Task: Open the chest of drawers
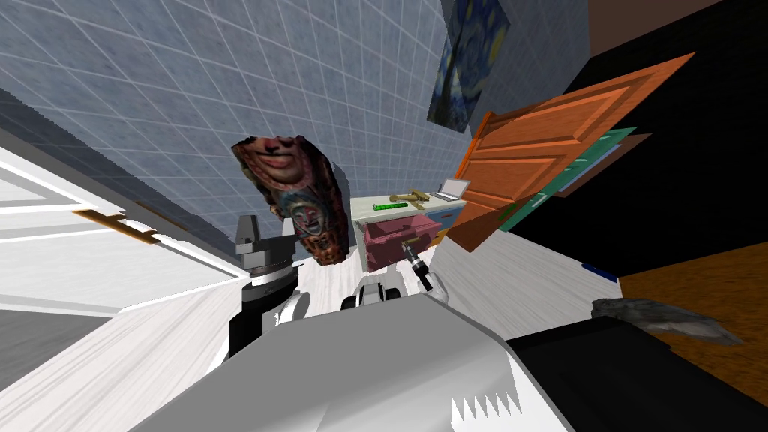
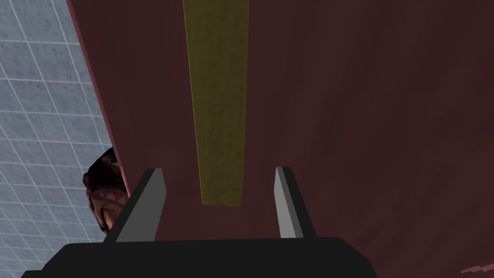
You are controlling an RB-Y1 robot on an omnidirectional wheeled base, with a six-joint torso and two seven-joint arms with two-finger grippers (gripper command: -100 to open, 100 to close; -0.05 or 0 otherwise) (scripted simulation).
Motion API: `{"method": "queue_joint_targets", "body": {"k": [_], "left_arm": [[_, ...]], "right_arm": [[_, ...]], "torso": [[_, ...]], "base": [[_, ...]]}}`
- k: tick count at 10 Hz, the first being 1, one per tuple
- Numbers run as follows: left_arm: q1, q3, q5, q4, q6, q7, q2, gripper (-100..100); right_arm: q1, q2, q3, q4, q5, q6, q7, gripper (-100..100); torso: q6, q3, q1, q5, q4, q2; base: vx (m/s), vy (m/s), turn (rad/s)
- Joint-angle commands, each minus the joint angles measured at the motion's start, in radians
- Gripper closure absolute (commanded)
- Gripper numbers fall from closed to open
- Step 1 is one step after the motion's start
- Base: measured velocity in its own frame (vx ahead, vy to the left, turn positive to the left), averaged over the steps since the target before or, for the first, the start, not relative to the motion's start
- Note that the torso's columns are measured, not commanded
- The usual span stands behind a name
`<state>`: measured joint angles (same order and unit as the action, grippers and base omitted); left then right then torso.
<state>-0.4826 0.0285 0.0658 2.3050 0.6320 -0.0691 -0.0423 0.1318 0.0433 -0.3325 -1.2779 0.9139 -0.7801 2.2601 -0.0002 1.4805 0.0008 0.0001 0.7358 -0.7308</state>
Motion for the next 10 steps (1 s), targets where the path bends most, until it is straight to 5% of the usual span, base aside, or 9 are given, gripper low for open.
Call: {"method": "queue_joint_targets", "body": {"k": [1, 7, 8, 9, 10], "left_arm": [[0.000, 0.000, 0.000, 0.000, 0.000, 0.000, 0.000, 0], [0.000, 0.000, 0.000, 0.000, 0.000, 0.000, 0.000, 0], [0.000, 0.000, 0.000, 0.000, 0.000, 0.000, 0.000, 0], [0.000, 0.000, 0.000, 0.000, 0.000, 0.000, 0.000, 0], [0.000, 0.000, 0.000, 0.000, 0.000, 0.000, 0.000, 0]], "right_arm": [[-0.027, 0.040, 0.015, -0.029, 0.012, 0.059, -0.067, -100], [-0.090, 0.129, 0.039, -0.074, 0.033, 0.170, -0.194, -100], [-0.081, 0.121, 0.038, -0.068, 0.032, 0.159, -0.182, -100], [-0.081, 0.123, 0.038, -0.068, 0.033, 0.164, -0.187, 0], [-0.080, 0.123, 0.038, -0.067, 0.033, 0.164, -0.186, 0]], "torso": [[0.000, -0.002, 0.001, 0.001, 0.001, -0.004], [0.000, -0.004, -0.001, 0.000, 0.002, -0.007], [0.000, -0.005, 0.000, 0.001, 0.005, -0.009], [0.000, -0.005, 0.000, 0.001, 0.004, -0.009], [0.000, -0.005, 0.000, 0.001, 0.004, -0.008]], "base": [[-0.074, 0.037, 0.025], [-0.065, 0.035, 0.028], [-0.024, 0.013, 0.002], [0.000, 0.000, 0.000], [0.000, 0.000, 0.000]]}}
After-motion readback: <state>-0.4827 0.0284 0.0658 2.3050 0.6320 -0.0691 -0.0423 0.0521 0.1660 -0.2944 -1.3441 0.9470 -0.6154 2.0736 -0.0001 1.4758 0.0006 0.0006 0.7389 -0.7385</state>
